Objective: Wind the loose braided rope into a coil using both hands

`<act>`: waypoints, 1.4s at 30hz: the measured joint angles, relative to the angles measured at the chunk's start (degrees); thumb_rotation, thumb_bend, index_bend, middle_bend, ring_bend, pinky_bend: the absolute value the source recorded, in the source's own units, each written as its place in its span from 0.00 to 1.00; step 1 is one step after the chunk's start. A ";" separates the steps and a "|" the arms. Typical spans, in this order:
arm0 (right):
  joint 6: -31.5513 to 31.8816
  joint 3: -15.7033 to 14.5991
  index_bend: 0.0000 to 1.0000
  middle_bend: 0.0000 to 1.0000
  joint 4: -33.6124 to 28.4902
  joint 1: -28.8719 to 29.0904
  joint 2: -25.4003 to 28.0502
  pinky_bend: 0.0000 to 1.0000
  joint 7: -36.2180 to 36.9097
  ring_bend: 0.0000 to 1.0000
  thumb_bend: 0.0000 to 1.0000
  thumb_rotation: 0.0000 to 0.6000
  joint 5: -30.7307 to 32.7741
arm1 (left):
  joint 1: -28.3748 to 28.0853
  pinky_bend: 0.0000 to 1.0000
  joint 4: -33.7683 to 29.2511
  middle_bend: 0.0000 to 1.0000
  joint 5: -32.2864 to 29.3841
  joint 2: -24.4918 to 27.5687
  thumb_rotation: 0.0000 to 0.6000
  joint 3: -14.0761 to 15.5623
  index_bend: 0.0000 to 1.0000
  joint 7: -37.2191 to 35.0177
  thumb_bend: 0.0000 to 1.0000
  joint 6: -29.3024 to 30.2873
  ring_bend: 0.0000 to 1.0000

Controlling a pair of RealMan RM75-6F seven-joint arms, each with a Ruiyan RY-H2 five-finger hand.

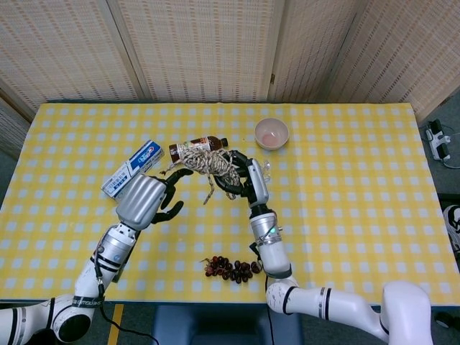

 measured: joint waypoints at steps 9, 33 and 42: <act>2.16 -3.03 1.00 0.86 -0.54 -3.24 5.66 0.90 -1.58 0.99 0.66 1.00 -6.50 | 1.47 0.69 5.66 0.65 -3.50 0.87 1.00 0.56 0.24 -0.67 0.38 0.14 0.60; 4.91 -8.95 1.00 0.86 -3.81 -10.36 15.34 0.90 5.22 0.99 0.66 1.00 -14.37 | 11.59 0.33 30.67 0.39 -2.69 -2.41 1.00 4.22 0.23 -11.89 0.38 5.44 0.33; 5.19 -10.41 1.00 0.86 -4.66 -12.12 17.54 0.90 7.64 0.98 0.66 1.00 -15.39 | 17.73 0.27 32.86 0.36 0.34 -2.02 1.00 7.42 0.22 -17.02 0.37 8.31 0.29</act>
